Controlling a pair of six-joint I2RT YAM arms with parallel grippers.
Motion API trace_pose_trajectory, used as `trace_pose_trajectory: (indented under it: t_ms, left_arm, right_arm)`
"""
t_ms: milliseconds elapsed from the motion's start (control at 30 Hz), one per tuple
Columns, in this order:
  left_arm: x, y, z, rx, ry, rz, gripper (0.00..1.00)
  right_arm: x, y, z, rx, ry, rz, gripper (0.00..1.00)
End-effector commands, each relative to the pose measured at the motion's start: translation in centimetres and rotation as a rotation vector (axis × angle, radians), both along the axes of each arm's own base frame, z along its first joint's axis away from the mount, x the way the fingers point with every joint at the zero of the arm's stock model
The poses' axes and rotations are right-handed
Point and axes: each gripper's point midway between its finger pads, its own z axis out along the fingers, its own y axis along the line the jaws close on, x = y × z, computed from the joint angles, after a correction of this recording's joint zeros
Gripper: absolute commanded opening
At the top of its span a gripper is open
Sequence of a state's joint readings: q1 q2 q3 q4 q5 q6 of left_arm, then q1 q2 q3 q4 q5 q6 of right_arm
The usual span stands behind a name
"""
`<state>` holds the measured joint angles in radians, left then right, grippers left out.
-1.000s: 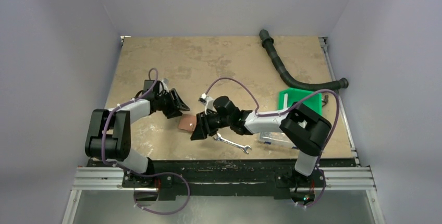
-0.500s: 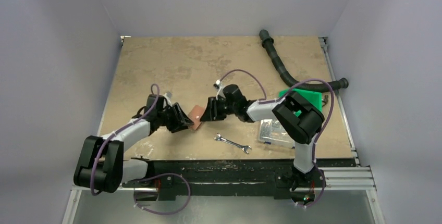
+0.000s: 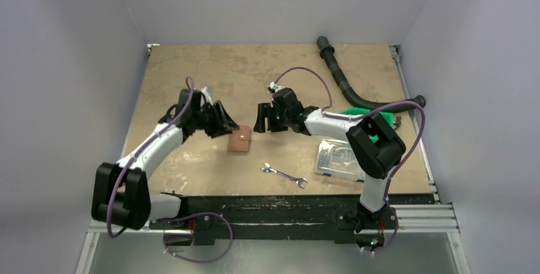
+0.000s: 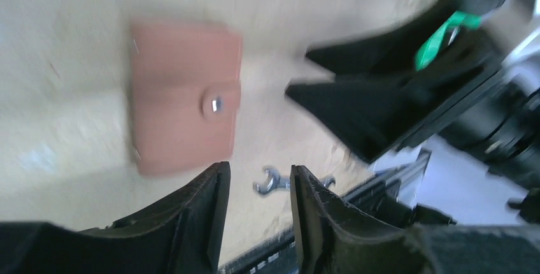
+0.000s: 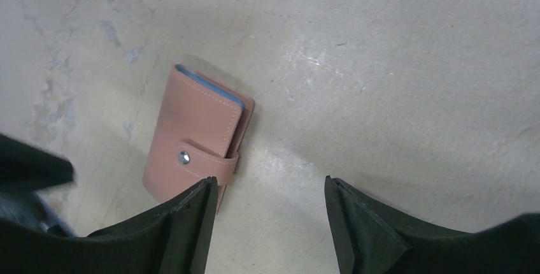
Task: Put the credit cards into the card holder
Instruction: Open the card holder at the center of the board.
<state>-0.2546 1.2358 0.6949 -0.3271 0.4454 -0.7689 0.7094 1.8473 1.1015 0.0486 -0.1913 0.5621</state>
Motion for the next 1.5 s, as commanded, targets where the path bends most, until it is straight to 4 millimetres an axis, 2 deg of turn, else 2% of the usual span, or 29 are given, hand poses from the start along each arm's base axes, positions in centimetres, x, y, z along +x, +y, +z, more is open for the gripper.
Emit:
trace_pose_trajectory:
  t_ms: [0,67,100,200,267,367,467,533,667,767,900,1000,1067,1167,1333,1467]
  left_arm:
    - [5.4,3.6,1.2,0.074,-0.067,0.02,0.41]
    - [7.4,4.6,0.5,0.1,-0.075,0.039,0.35]
    - [7.9,4.7,-0.4,0.112,-0.056,0.034,0.32]
    - [8.2,3.8,-2.0,0.059,-0.059,0.015,0.22]
    - [7.0,3.1,-3.8,0.02,-0.025,-0.008,0.14]
    - [5.3,1.6,-5.1,-0.02,-0.005,-0.088,0.09]
    - [4.6,1.9,-5.9,0.047,-0.002,-0.126,0.08]
    - [4.4,2.2,-6.1,0.072,-0.004,-0.125,0.07]
    - [4.3,2.1,-6.6,0.072,0.017,-0.135,0.03]
    - [4.2,1.6,-5.9,0.062,-0.004,-0.148,0.03]
    - [4.5,0.9,-3.8,0.009,-0.036,-0.138,0.03]
    - [4.5,0.3,-3.4,-0.01,-0.035,-0.131,0.02]
    - [4.2,-0.4,-3.8,0.001,-0.025,-0.143,0.01]
    - [3.4,-0.9,-5.6,0.057,0.016,-0.15,0.0]
    - [2.5,0.7,-8.4,0.149,0.086,-0.075,0.0]
    - [2.0,0.8,-8.9,0.141,0.102,-0.048,0.0]
  right_arm:
    - [0.4,-0.8,1.8,-0.083,0.002,-0.163,0.7]
    - [0.1,0.3,3.2,-0.045,-0.015,-0.192,0.68]
    - [0.0,1.0,4.0,-0.03,-0.034,-0.193,0.67]
    - [-0.7,3.6,4.9,-0.039,-0.058,-0.181,0.65]
    - [-0.8,4.9,5.2,-0.046,-0.06,-0.184,0.61]
    - [-0.7,6.0,5.2,-0.042,-0.077,-0.206,0.58]
    - [-0.4,6.7,5.1,-0.042,-0.087,-0.207,0.51]
    - [0.1,7.0,4.7,-0.066,-0.1,-0.218,0.47]
    - [0.2,7.2,3.6,-0.16,-0.13,-0.226,0.46]
    - [-0.2,6.7,3.0,-0.229,-0.159,-0.237,0.47]
    - [-0.5,5.8,2.6,-0.302,-0.197,-0.243,0.48]
    - [-0.7,5.7,2.5,-0.332,-0.22,-0.23,0.48]
    - [-0.9,5.8,2.6,-0.344,-0.237,-0.223,0.49]
    - [-1.2,6.0,2.4,-0.355,-0.243,-0.208,0.5]
    - [-1.5,6.2,1.0,-0.369,-0.236,-0.196,0.5]
    - [-1.7,6.5,-0.1,-0.352,-0.232,-0.173,0.5]
